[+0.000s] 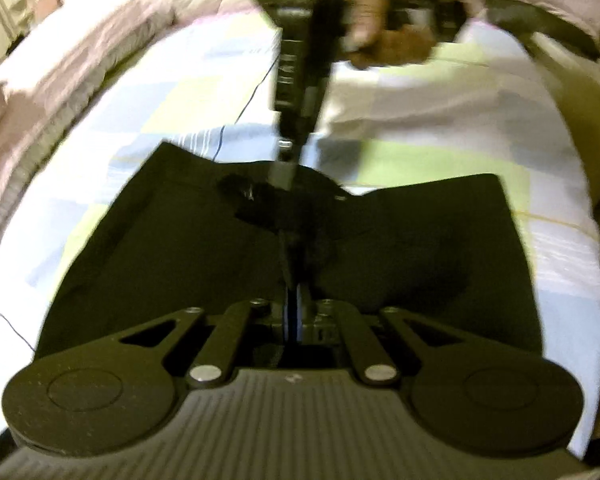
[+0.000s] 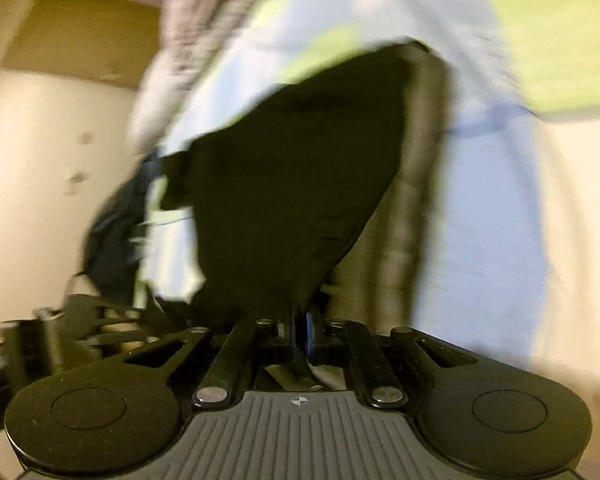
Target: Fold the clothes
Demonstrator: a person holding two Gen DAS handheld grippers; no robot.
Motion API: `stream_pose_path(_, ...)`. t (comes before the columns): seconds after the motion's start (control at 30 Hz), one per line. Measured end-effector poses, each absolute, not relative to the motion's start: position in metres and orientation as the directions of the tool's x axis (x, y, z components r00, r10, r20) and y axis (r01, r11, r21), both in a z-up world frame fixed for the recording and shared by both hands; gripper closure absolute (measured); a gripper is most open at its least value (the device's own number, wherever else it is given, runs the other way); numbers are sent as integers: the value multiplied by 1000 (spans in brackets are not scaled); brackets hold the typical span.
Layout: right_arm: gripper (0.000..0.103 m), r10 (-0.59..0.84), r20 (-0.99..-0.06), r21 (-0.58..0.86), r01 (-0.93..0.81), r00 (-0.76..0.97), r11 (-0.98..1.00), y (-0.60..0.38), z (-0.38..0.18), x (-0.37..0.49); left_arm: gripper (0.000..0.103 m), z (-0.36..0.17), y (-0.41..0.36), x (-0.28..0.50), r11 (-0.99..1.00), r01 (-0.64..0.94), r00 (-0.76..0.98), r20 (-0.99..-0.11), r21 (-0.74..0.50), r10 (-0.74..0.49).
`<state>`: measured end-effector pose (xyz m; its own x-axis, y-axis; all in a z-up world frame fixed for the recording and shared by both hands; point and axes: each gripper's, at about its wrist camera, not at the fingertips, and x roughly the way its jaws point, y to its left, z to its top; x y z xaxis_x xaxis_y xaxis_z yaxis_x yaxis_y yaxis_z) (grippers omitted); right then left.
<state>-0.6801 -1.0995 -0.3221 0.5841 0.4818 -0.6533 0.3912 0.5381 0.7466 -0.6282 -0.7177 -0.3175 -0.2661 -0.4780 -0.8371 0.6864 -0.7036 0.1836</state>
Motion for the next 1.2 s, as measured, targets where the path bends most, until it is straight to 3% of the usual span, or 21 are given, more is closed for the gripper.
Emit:
stream_pose_path(0.2,98,368,-733,666,496,572,557,-1097,-322,-696,85,-341,-746,-630,-622,771,-189,-884,136,-428)
stream_pose_path(0.27,80,285,-787,578,492,547,651,-1092,-306,-702,79,-330,-739,-627,-601,788,-195,-873,132,-447)
stream_pose_path(0.3,47,245,-801,538,478,546,694,-1085,-297,-702,77,-323,-732,-621,-587,799,-191,-870,132,-455)
stream_pose_path(0.33,31,204,-812,496,464,546,734,-1077,-288,-702,72,-317,-725,-616,-573,809,-188,-866,131,-463)
stream_pose_path(0.4,31,125,-827,411,437,549,800,-1063,-271,-702,72,-304,-709,-604,-543,829,-169,-864,136,-474)
stream_pose_path(0.53,31,101,-831,377,421,547,825,-1033,-255,-675,72,-287,-672,-545,-445,875,-51,-876,192,-479)
stream_pose_path(0.7,31,92,-838,348,396,537,850,-987,-243,-619,71,-272,-636,-441,-342,870,172,-870,354,-463)
stream_pose_path(0.87,31,69,-808,357,393,585,848,-924,-233,-549,64,-284,-599,-315,-364,778,332,-828,511,-453)
stream_pose_path(1.03,31,-27,-826,292,468,562,834,-850,-241,-484,64,-309,-593,-202,-424,715,331,-803,556,-496)
stream_pose_path(1.2,31,-50,-865,271,547,500,792,-786,-266,-422,64,-323,-599,-140,-506,609,313,-771,611,-555)
